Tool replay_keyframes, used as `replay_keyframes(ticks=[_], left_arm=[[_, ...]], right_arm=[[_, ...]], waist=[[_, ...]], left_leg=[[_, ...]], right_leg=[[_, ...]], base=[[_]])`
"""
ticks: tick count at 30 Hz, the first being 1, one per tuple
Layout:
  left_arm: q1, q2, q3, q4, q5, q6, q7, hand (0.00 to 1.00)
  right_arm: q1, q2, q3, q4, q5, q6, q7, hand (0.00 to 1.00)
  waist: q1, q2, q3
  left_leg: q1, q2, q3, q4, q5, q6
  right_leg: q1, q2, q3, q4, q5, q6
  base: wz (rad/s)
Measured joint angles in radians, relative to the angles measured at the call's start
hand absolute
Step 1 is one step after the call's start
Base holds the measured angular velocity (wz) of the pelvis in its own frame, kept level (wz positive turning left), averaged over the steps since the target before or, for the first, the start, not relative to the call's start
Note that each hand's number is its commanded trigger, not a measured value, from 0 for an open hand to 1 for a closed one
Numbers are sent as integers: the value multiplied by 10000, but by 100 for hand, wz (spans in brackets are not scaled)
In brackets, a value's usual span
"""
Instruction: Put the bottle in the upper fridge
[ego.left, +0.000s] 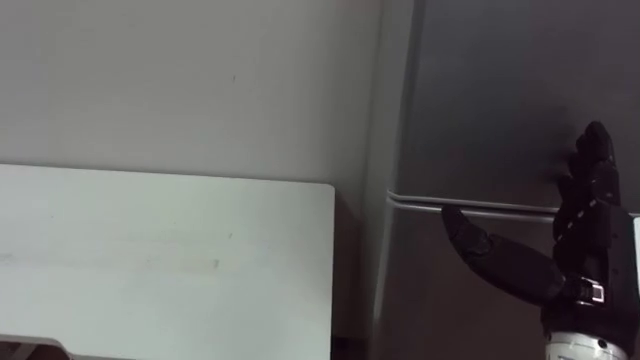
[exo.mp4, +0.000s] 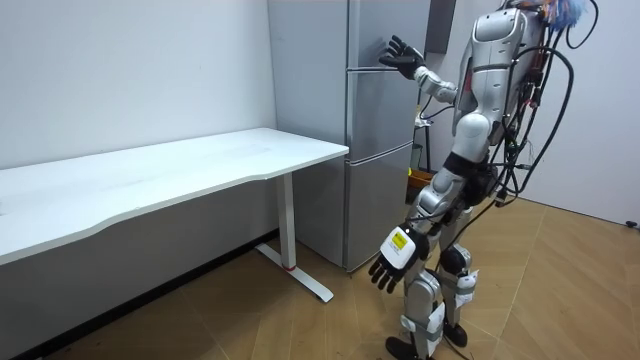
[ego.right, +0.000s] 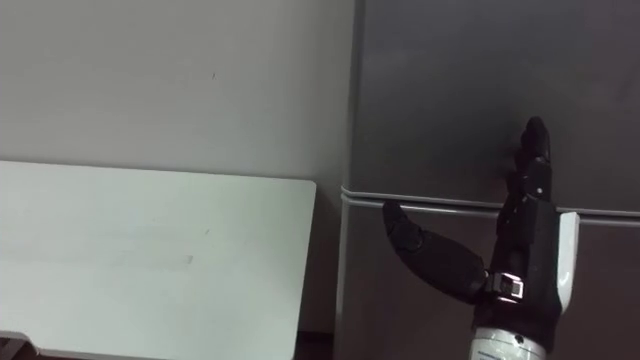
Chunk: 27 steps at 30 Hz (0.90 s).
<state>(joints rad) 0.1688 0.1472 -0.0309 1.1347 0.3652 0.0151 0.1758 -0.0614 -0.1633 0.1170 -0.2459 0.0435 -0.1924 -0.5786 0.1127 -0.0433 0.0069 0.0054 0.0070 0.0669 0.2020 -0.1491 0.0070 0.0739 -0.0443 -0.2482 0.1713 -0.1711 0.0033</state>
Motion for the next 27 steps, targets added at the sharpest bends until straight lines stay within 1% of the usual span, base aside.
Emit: replay_keyframes(ticks=[4, 6, 7, 8, 9, 11, 12, 14, 16, 18, 19, 20, 22, 24, 27], left_arm=[[43, 3, 395, 17, 5, -8, -63, 0], [153, -1, 529, 22, -10, -22, -35, 0], [197, -4, 541, 17, -10, -23, -31, 0], [274, -11, 579, 10, -12, -24, -12, 0], [303, -11, 616, 4, -10, -25, 10, 0], [456, -18, 901, -210, -5, -79, 114, 0], [483, -15, 993, -242, -3, -117, 124, 0], [573, 45, 1148, -252, -8, -169, 172, 0], [649, 78, 1181, -256, -12, -171, 174, 0], [798, 67, 1303, -398, -7, -171, 175, 0], [829, 66, 1348, -437, -8, -171, 175, 0], [882, 65, 1430, -497, -9, -171, 175, 0], [945, 64, 1461, -591, -9, -176, 177, 0], [961, 61, 1482, -846, -23, -175, 177, 0], [975, 66, 1520, -978, -14, -174, 177, 0]], right_arm=[[14, -58, -129, -19, 203, 0, 243, 0], [27, -158, -284, -21, 465, 0, 592, 0], [27, -231, -331, -20, 532, 17, 693, 0], [27, -425, -465, -19, 672, 78, 804, 0], [27, -488, -568, -19, 708, 108, 845, 0], [18, -801, -1240, -24, 711, 110, 965, 0], [18, -879, -1437, -25, 709, 110, 974, 0], [15, -1067, -2158, -170, 703, 108, 846, 0], [16, -1187, -2502, -318, 703, 97, 656, 0], [17, -1191, -2898, -445, 687, 82, 516, 0], [18, -1191, -2981, -431, 686, 81, 485, 0], [18, -1196, -3079, -381, 695, 81, 391, 0], [72, -1302, -3215, -373, 702, 78, 331, 0], [276, -1515, -3432, -353, 730, 79, 335, 0], [501, -1572, -3684, -84, 720, 89, 344, 0]], waist=[[-76, -22, -15], [-300, -35, -20], [-352, -33, -19], [-457, -29, -16], [-513, -34, -19], [-527, -69, -40], [-526, -83, -51], [-563, -127, -80], [-572, -149, -93], [-677, -215, -96], [-704, -237, -81], [-777, -289, -104], [-849, -341, -96], [-898, -394, -82], [-949, -440, -86]], left_leg=[[18, -18, 10, -5, 7, 13], [29, -47, 24, 5, 26, 40], [41, -50, 24, 15, 27, 43], [40, -59, 21, 22, 22, 51], [42, -64, 18, 26, 19, 56], [44, -78, 21, 21, 8, 71], [48, -83, 16, 11, 8, 72], [68, -113, -5, -54, 6, 75], [87, -134, -37, -80, 5, 78], [200, -147, -37, -162, 6, 78], [235, -149, -41, -178, 4, 77], [269, -162, -84, -212, 2, 76], [271, -177, -117, -240, -1, 76], [248, -182, -120, -243, -23, 79], [304, -193, -128, -241, -71, 91]], right_leg=[[6, -10, 7, 0, 20, 6], [53, -32, -12, -12, 26, 16], [78, -35, -15, -27, 26, 28], [121, -44, -19, -49, 20, 55], [124, -52, -22, -41, 16, 61], [112, -64, -24, -41, -6, 96], [114, -67, -30, -42, -7, 96], [148, -86, -64, -39, -4, 78], [174, -91, -74, -37, 18, 36], [207, -92, -39, -79, 13, 38], [257, -89, -43, -115, 12, 37], [327, -81, -57, -204, 11, 38], [324, -83, -39, -211, 0, 41], [321, -83, -28, -241, -3, 45], [442, -80, -25, -342, -7, 52]], base=[[1], [7], [4], [0], [0], [0], [5], [6], [4], [0], [0], [7], [6], [0], [0]])
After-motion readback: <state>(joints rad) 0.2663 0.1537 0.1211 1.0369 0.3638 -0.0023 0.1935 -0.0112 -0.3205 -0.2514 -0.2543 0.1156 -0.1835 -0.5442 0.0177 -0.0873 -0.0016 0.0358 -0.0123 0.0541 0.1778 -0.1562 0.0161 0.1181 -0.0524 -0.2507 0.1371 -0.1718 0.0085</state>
